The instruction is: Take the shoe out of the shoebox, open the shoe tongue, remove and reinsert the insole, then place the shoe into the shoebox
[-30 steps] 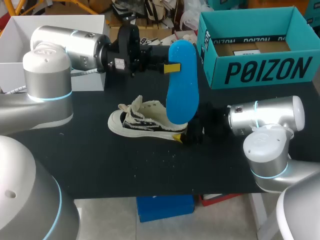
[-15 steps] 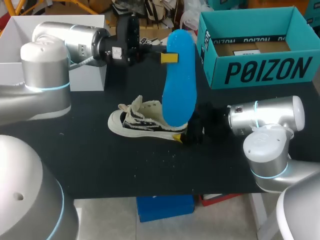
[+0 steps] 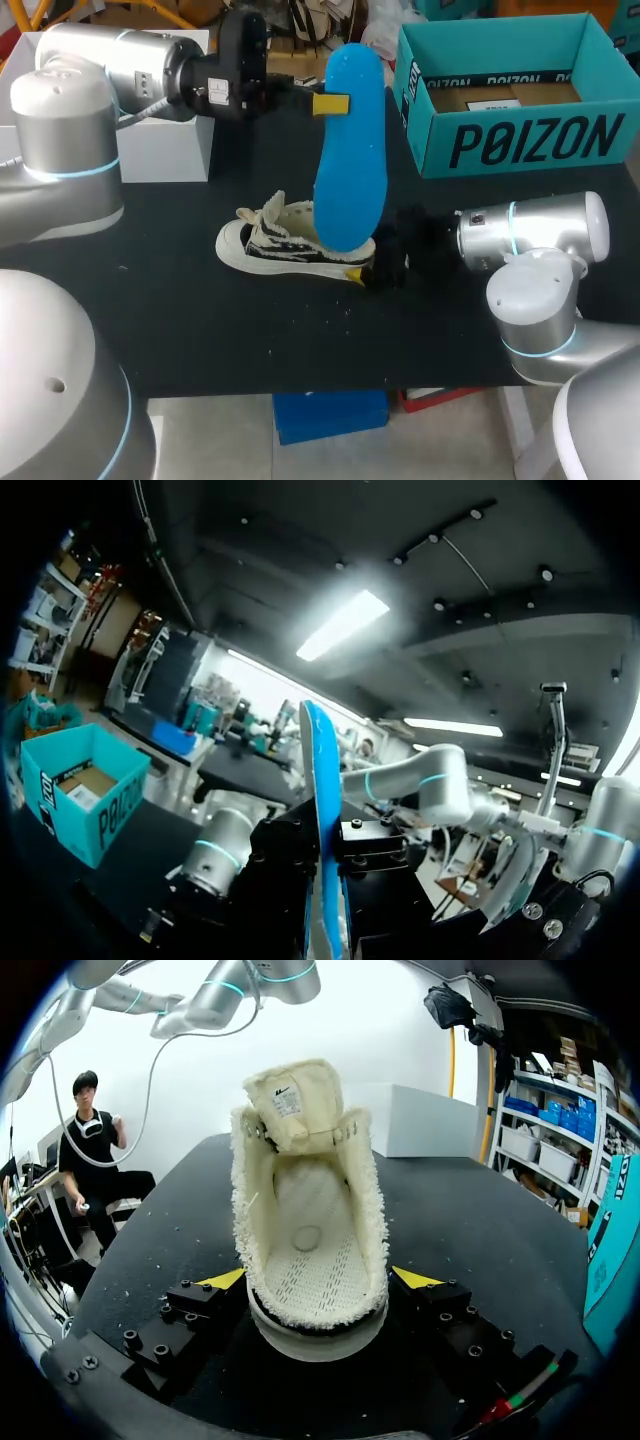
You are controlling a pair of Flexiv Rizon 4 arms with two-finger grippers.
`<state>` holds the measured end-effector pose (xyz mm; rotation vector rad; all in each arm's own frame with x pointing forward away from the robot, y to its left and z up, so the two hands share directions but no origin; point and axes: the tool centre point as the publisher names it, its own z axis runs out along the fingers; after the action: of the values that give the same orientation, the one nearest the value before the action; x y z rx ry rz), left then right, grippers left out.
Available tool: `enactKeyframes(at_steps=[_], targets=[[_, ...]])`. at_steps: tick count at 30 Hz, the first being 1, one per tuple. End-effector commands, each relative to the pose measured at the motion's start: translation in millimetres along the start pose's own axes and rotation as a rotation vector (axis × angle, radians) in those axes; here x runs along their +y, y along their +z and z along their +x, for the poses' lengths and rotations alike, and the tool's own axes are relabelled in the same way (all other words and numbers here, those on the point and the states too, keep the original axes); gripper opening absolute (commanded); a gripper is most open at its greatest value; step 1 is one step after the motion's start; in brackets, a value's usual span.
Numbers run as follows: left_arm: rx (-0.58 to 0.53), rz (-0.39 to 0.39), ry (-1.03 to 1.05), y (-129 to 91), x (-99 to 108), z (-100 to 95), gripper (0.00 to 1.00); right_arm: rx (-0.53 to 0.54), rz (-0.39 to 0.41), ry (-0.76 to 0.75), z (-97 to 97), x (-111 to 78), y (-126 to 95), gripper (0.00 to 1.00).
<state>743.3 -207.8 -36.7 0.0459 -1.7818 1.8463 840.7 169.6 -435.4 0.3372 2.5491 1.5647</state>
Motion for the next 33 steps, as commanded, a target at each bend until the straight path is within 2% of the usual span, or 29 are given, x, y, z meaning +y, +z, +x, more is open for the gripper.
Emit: enactKeyframes(at_steps=[1, 11, 20, 22, 23, 28, 33], targets=[[-0.054, -0.012, 0.016, 5.8, -5.7, 12.4, 0.00, 0.000, 0.004, 0.002, -0.9, -0.6, 1.4, 0.00], [-0.052, -0.013, 0.049, 12.1, -15.2, 32.6, 0.00, 0.000, 0.004, 0.002, -0.9, -0.6, 1.4, 0.00], [-0.049, -0.002, 0.046, 12.3, -15.6, 34.4, 0.00, 0.000, 0.004, 0.002, -0.9, -0.6, 1.4, 0.00], [-0.049, -0.002, 0.046, 12.3, -15.6, 34.4, 0.00, -0.002, -0.004, -0.004, -0.4, 2.1, -2.0, 0.73], [-0.049, -0.002, 0.046, 12.3, -15.6, 34.4, 0.00, 0.006, -0.005, -0.009, 0.0, 2.9, -3.2, 1.00], [-0.049, -0.002, 0.046, 12.3, -15.6, 34.4, 0.00, 0.073, 0.070, -0.072, 1.4, 10.9, -15.3, 1.00], [-0.049, -0.002, 0.046, 12.3, -15.6, 34.4, 0.00, 0.144, 0.229, -0.155, 0.4, 23.1, -27.8, 1.00]])
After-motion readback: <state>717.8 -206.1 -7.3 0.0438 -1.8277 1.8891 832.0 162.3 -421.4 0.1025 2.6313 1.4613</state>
